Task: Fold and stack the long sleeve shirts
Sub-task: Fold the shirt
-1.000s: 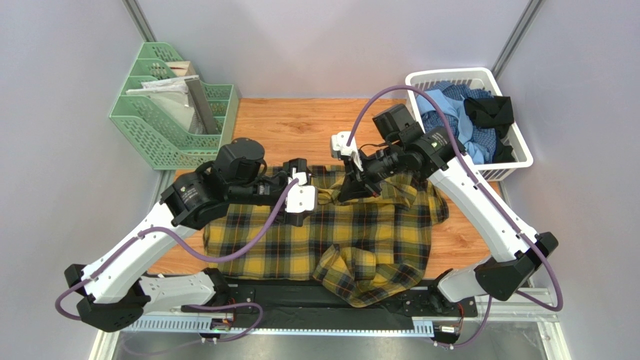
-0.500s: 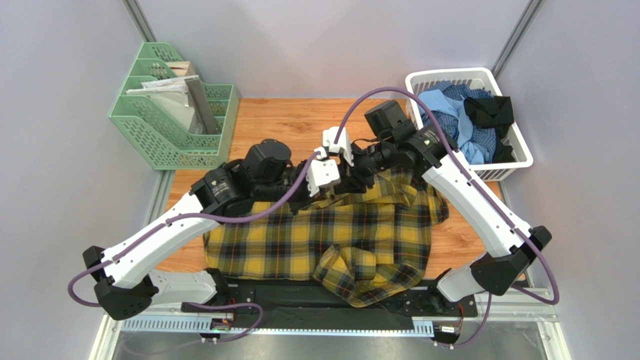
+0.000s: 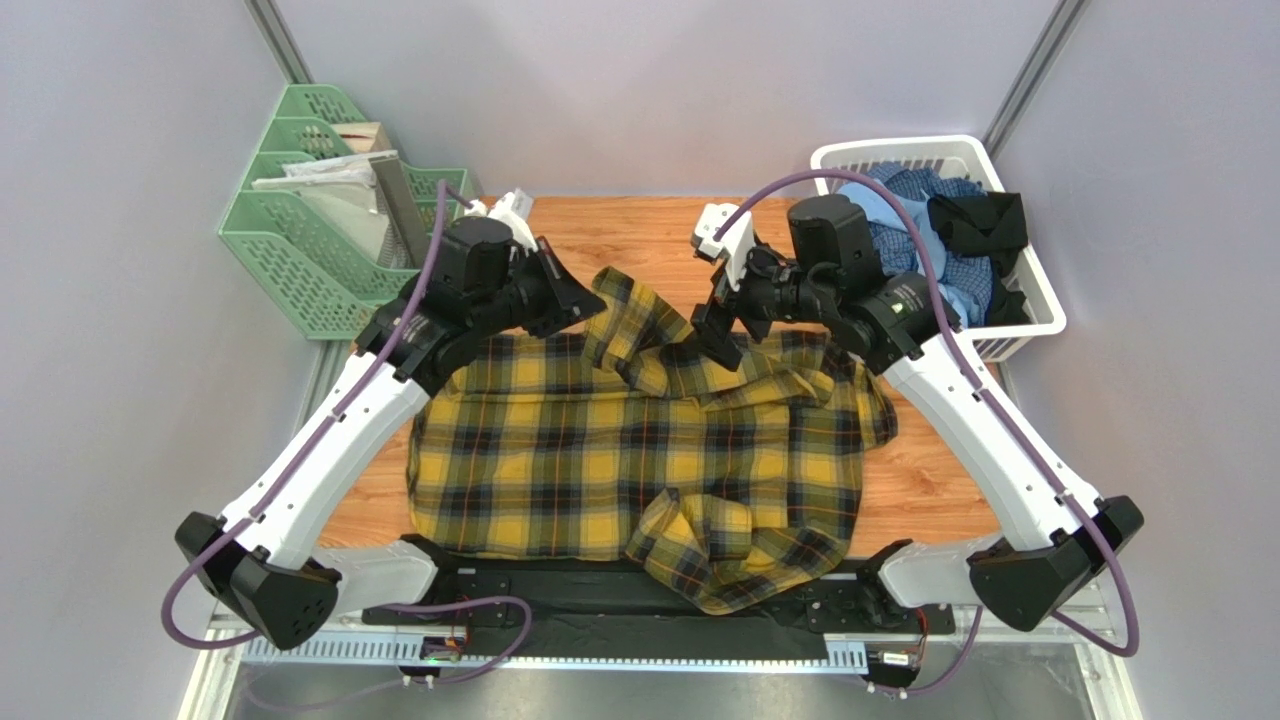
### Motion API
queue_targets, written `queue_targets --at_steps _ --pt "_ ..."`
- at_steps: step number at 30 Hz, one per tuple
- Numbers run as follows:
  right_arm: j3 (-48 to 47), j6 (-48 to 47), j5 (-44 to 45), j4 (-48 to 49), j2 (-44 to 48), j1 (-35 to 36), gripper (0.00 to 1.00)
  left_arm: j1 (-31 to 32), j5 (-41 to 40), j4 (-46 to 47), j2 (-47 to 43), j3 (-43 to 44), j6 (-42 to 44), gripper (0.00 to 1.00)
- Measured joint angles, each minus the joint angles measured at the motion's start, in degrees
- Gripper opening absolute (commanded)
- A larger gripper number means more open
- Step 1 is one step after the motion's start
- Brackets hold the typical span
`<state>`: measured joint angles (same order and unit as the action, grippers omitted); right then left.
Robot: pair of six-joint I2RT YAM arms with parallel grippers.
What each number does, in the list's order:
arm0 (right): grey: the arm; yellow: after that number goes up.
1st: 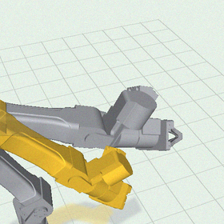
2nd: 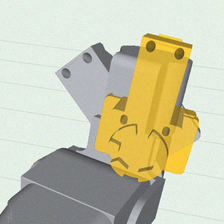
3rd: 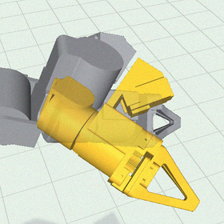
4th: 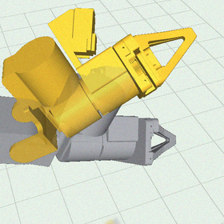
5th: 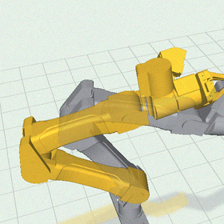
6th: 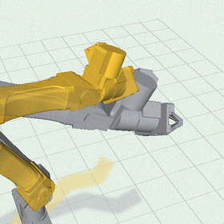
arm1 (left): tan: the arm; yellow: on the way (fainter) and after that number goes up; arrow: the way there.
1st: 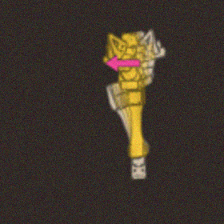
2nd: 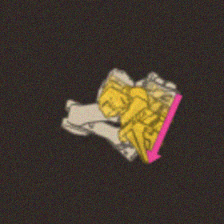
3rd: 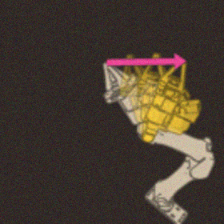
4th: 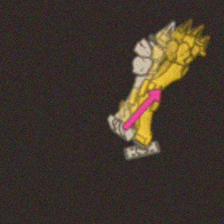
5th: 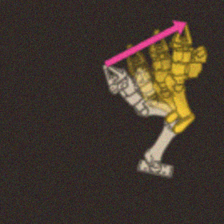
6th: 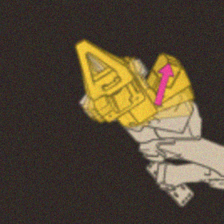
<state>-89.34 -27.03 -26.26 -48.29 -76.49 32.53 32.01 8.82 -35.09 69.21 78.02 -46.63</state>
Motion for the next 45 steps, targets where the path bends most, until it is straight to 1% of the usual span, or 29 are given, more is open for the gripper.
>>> queue_targets --at_steps 4,11,14,19,22,25,26,28,29,31,32,33,34,35,36,41,42,43,44,45 --pt "1.68 3.04 0.79 6.16 0.68 3.39 1.0 -0.59 -1.51 -1.77 1.49 0.07 -15.65 0.0" --pt "1.62 5.77 3.61 12.92 -3.45 12.22 1.0 -0.55 -2.58 -5.16 3.17 2.1 -28.44 0.0" --pt "1.62 6.32 5.25 13.57 -5.7 14.88 1.0 -0.55 -2.95 -6.27 3.17 2.32 -32.11 0.0" --pt "2.1 6.75 10.51 15.39 -6.82 18.43 1.0 -0.55 -2.89 -7.34 3.19 2.32 -35.52 0.0" --pt "2.4 6.91 13.9 16.76 -6.82 19.41 0.98 -0.55 -2.93 -7.76 3.19 2.32 -36.94 0.0" --pt "2.75 6.91 17.44 18.34 -6.82 19.65 0.92 -0.55 -2.84 -8.44 3.19 2.32 -38.18 0.0" --pt "2.86 6.95 18.36 18.75 -6.82 19.74 0.86 -0.55 -2.82 -8.57 3.19 2.32 -38.51 0.0" --pt "3.3 6.91 20.41 19.65 -6.82 19.87 0.76 -0.55 -2.62 -8.83 3.19 2.32 -39.12 0.0" --pt "3.54 6.88 21.09 20.0 -6.84 19.96 0.64 -0.55 -2.56 -8.87 3.17 2.32 -39.28 0.0" --pt "4.39 6.71 22.99 20.76 -6.84 20.06 0.52 -0.55 -2.49 -8.92 3.17 2.29 -39.63 0.0" --pt "4.81 6.69 23.82 21.07 -6.88 20.09 0.38 -0.55 -2.47 -8.94 3.17 2.29 -39.74 0.0" --pt "5.2 6.64 24.39 21.22 -6.88 20.13 0.31 -0.55 -2.47 -9.01 3.17 2.29 -39.89 0.0" --pt "5.51 6.43 24.9 21.24 -6.88 20.17 0.22 -0.55 -2.47 -9.09 3.17 2.29 -40.02 0.0" --pt "5.81 6.47 25.27 21.31 -6.88 20.2 0.02 -0.55 -2.47 -9.27 3.17 2.29 -40.09 0.0" --pt "6.05 6.34 25.42 21.29 -6.88 20.17 0.0 -0.55 -2.43 -9.4 3.15 2.29 -40.13 0.0" --pt "6.1 6.27 24.33 21.18 -6.73 19.39 0.0 -0.52 -2.25 -9.44 2.89 2.14 -40.02 0.0" --pt "6.1 6.29 23.06 21.18 -6.67 18.8 0.0 -0.52 -2.29 -9.4 2.75 2.14 -39.82 0.05" --pt "6.05 6.34 21.9 21.14 -6.56 18.18 0.0 -0.52 -2.32 -9.27 2.67 2.08 -39.56 0.18" --pt "5.86 6.49 19.45 20.81 -6.45 17.42 0.0 -0.52 -2.32 -9.01 2.56 1.97 -38.99 0.53" --pt "5.68 6.58 18.53 20.57 -6.36 16.28 0.0 -0.55 -2.23 -8.74 2.4 1.84 -37.62 0.66"
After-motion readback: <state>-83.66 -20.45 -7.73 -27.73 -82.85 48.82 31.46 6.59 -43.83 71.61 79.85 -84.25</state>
